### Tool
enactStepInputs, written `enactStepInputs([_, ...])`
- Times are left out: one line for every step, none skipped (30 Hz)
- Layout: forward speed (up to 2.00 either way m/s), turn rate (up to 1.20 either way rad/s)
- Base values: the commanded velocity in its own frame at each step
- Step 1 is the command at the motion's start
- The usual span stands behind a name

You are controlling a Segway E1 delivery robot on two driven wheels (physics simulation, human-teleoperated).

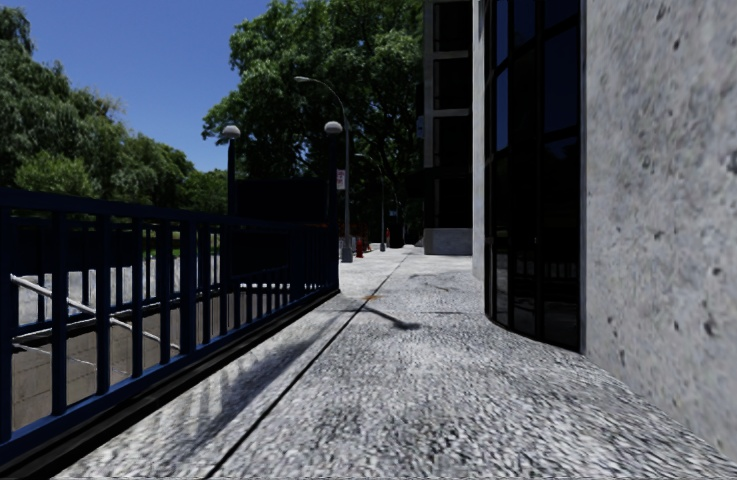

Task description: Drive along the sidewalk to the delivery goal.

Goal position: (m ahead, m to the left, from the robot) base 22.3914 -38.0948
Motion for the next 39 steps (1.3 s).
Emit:
enactStepInputs([2.0, -0.28])
enactStepInputs([2.0, -0.28])
enactStepInputs([2.0, -0.28])
enactStepInputs([2.0, -0.28])
enactStepInputs([2.0, -0.28])
enactStepInputs([2.0, -0.28])
enactStepInputs([2.0, -0.28])
enactStepInputs([2.0, -0.28])
enactStepInputs([2.0, -0.28])
enactStepInputs([2.0, -0.28])
enactStepInputs([2.0, -0.28])
enactStepInputs([2.0, -0.28])
enactStepInputs([2.0, -0.28])
enactStepInputs([2.0, -0.28])
enactStepInputs([2.0, -0.28])
enactStepInputs([2.0, -0.28])
enactStepInputs([2.0, -0.28])
enactStepInputs([2.0, -0.28])
enactStepInputs([2.0, -0.28])
enactStepInputs([2.0, -0.28])
enactStepInputs([2.0, -0.24])
enactStepInputs([2.0, -0.21])
enactStepInputs([2.0, -0.19])
enactStepInputs([2.0, -0.19])
enactStepInputs([2.0, -0.19])
enactStepInputs([2.0, -0.19])
enactStepInputs([2.0, -0.19])
enactStepInputs([2.0, -0.19])
enactStepInputs([2.0, -0.19])
enactStepInputs([2.0, -0.19])
enactStepInputs([2.0, -0.19])
enactStepInputs([2.0, -0.19])
enactStepInputs([2.0, -0.19])
enactStepInputs([2.0, -0.19])
enactStepInputs([2.0, -0.19])
enactStepInputs([2.0, -0.19])
enactStepInputs([2.0, -0.19])
enactStepInputs([2.0, -0.19])
enactStepInputs([2.0, -0.19])
